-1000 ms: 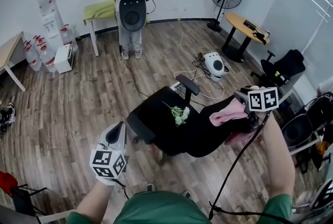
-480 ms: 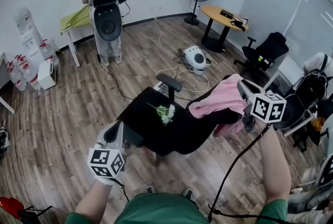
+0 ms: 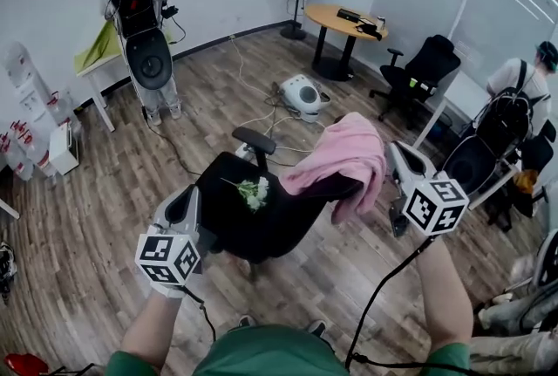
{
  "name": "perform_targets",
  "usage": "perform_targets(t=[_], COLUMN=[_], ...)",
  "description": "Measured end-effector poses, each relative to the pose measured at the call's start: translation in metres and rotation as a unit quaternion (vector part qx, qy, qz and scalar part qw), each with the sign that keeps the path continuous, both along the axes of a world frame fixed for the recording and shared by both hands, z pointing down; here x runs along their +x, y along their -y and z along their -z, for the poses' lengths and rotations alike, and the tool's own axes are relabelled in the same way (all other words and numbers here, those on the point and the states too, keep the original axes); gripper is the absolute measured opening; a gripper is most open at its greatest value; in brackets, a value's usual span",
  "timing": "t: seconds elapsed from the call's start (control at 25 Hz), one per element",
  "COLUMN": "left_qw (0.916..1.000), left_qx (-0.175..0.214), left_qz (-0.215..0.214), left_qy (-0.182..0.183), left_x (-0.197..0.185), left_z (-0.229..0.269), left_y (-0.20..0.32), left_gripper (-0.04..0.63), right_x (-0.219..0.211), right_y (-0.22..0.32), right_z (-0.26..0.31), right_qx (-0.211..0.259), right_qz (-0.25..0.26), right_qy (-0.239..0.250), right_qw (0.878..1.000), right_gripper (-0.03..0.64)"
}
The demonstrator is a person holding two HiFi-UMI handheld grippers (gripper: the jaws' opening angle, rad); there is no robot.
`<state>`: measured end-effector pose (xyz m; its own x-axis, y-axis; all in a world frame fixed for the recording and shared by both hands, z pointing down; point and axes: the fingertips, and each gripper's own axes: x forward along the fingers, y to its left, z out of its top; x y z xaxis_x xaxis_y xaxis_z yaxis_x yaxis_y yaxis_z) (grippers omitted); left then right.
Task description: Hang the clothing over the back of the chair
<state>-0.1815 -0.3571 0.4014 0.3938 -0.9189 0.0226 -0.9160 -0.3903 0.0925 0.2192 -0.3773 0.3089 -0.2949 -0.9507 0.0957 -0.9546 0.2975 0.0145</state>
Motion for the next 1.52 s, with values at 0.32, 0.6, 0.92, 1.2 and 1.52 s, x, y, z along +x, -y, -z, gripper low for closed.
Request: perform_targets(t=[0.32, 0.6, 0.92, 1.2, 1.52], left_qw=[0.9984, 0.9964, 0.9943, 0.9947, 0.9962], left_qx=[0.049, 0.061, 0.082, 0.081, 0.071], left_qz=[-0.024, -0.055, -0.064, -0.06, -0.046], left_qy=[-0.017, -0.021, -0.021, -0.02, -0.021], left_x=[0.102, 0.203, 0.285, 0.33, 0.342], left_z=[0.065, 0.084, 0.106, 0.096, 0.085], left_y=[0.003, -0.009, -0.025, -0.047, -0.054], left_gripper=[0.012, 0.012, 0.012, 0.012, 0.012], right_x=[0.055, 0.108, 0.174, 0.211, 0.223], right_y=[-0.037, -0.063, -0.088, -0.123, -0.13], right_z=[0.002, 0.011, 0.016, 0.03, 0.019], right_qx=[0.027, 0.066, 0.104, 0.157, 0.16], right_qz=[0.01, 0.006, -0.019, -0.024, -0.015], right_qy=[-0.004, -0.028, 0.017, -0.007, 0.007], right_qw=[1.0, 0.997, 0.994, 0.987, 0.987], right_gripper=[0.005, 0.004, 0.005, 0.005, 0.005])
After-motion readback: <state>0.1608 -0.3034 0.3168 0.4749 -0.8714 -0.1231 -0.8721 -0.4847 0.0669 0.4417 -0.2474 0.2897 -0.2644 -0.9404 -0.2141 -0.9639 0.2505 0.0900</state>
